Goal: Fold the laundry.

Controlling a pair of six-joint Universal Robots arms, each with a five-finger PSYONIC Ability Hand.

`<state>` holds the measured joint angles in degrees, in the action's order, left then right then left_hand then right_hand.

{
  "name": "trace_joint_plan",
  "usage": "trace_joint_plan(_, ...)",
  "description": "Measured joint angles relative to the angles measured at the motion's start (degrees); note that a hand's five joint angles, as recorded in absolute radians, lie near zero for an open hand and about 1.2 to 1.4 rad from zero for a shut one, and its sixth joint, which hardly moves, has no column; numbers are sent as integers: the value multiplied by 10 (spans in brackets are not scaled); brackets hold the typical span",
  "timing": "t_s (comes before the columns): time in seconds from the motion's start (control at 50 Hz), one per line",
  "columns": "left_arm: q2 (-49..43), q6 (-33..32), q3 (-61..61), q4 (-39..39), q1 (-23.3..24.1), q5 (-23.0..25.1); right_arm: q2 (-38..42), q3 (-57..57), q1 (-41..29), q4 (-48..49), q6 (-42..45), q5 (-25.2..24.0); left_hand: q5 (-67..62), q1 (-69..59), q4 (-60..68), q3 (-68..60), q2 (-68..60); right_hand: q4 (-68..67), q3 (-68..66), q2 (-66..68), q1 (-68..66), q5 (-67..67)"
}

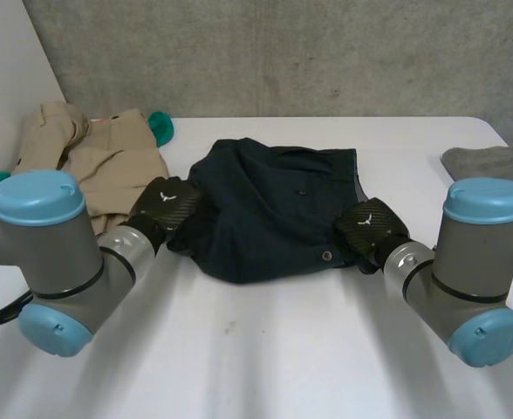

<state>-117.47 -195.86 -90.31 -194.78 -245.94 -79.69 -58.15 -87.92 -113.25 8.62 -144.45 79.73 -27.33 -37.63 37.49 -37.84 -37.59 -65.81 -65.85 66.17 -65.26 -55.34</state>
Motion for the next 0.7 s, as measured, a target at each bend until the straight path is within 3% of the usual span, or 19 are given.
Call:
trace_joint_plan(0.24, -60, -45, 54, 36, 18, 8, 15, 4, -4, 20, -20, 17, 38, 32, -37, 36, 36, -26, -22, 15, -1, -13)
trace_joint_plan(0.38, -128, -106, 124, 80, 21, -29, 11, 7, 1, 20, -38, 26, 38, 32, -37, 36, 36, -26, -22, 15, -1, -13)
trace_joint_plan(0.42, -142, -118, 144, 101, 23, -46, 10, 7, 1, 20, -41, 28, -21, -30, 21, -18, -26, -26, -22, 15, -1, -13)
trace_joint_plan(0.5, -156, -128, 174, 133, 31, -76, 9, 7, 1, 19, -47, 35, -266, -261, 270, -266, -271, -26, -22, 15, -1, -13)
trace_joint_plan(0.62, -116, -123, 173, 157, 52, -92, -17, 0, -7, 10, -46, 43, -304, -272, 311, -303, -308, -26, -22, 15, -1, -13)
trace_joint_plan(0.7, -21, -105, 141, 168, 67, -94, -75, -6, -13, -16, -38, 47, -304, -272, 311, -303, -308, -26, -22, 15, -1, -13)
